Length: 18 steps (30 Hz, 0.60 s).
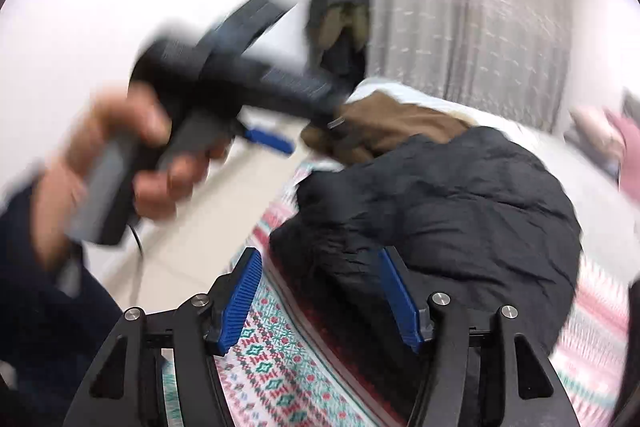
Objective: Fold large clothes
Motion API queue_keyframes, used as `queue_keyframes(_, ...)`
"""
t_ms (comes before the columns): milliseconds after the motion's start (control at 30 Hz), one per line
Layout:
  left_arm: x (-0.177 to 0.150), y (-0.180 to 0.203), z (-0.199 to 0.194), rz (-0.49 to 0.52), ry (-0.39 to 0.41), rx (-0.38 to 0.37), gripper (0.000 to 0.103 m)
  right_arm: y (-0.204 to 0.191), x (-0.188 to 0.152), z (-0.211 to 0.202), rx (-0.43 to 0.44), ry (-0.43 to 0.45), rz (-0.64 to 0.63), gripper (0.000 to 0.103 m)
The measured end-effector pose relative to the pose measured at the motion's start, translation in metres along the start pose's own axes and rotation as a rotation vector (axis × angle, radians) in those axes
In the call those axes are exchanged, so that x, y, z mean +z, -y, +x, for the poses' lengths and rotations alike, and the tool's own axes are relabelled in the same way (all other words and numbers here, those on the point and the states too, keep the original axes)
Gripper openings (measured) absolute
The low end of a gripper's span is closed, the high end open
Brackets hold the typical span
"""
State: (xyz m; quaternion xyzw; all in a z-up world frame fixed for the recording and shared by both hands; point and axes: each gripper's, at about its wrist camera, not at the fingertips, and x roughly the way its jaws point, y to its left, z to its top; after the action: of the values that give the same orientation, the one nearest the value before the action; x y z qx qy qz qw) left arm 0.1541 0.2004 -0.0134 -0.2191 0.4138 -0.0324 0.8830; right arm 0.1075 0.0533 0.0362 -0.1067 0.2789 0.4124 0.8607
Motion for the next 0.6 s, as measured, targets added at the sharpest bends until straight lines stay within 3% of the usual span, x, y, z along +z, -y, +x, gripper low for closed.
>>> queue_keyframes(100, 0.005, 0.026, 0.003, 0.086, 0.021, -0.02, 0.078, 0.059, -0.005, -0.02, 0.009, 0.019, 0.227, 0.061)
queue_keyframes(200, 0.012, 0.056, 0.026, 0.218, 0.003, 0.052, 0.078, 0.105, -0.018, -0.02, -0.03, -0.024, 0.397, 0.054)
queue_keyframes(333, 0.015, 0.065, 0.064, 0.245, -0.072, 0.049, 0.078, 0.122, -0.041, -0.012, -0.014, -0.065, 0.504, 0.054)
queue_keyframes(400, 0.014, 0.067, 0.077, 0.247, -0.087, 0.048, 0.068, 0.119, -0.049, -0.004, -0.018, -0.085, 0.515, 0.054)
queue_keyframes(467, 0.011, 0.069, 0.087, 0.258, -0.123, 0.044, 0.032, 0.115, -0.052, 0.005, -0.016, -0.102, 0.51, 0.054)
queue_keyframes(533, 0.007, 0.067, 0.089, 0.252, -0.131, 0.071, 0.013, 0.11, -0.058, 0.01, -0.021, -0.112, 0.499, 0.054)
queue_keyframes(600, 0.005, 0.066, 0.083, 0.23, -0.126, 0.063, 0.008, 0.108, -0.058, 0.012, -0.027, -0.125, 0.487, 0.054)
